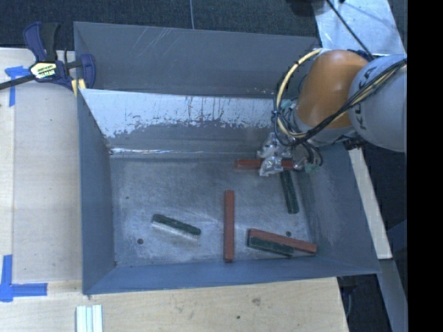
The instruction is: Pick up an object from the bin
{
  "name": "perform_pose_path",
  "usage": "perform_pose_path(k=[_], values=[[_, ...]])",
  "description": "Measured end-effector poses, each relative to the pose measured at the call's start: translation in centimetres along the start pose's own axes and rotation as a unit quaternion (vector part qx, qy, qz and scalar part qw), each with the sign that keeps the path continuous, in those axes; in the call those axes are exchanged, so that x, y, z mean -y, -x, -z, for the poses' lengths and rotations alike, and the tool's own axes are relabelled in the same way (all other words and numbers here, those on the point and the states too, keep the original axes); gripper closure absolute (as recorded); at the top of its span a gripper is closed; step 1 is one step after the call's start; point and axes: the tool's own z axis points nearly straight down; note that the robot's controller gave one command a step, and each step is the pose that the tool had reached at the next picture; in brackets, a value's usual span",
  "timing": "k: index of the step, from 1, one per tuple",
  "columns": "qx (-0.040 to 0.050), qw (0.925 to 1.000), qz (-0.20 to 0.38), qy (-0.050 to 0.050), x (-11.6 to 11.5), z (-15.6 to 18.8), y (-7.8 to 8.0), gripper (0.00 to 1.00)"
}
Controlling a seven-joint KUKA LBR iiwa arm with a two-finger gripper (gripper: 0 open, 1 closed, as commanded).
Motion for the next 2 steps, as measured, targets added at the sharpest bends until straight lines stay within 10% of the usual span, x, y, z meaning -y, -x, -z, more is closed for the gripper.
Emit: perform_pose_path(k=[1,2], values=[[0.0000,1.0000,0.000,0.000,0.0,0.0,0.0,1.00],[-0.0101,0.9998,-0.014,0.000,-2.7,15.3,-1.4,1.00]])
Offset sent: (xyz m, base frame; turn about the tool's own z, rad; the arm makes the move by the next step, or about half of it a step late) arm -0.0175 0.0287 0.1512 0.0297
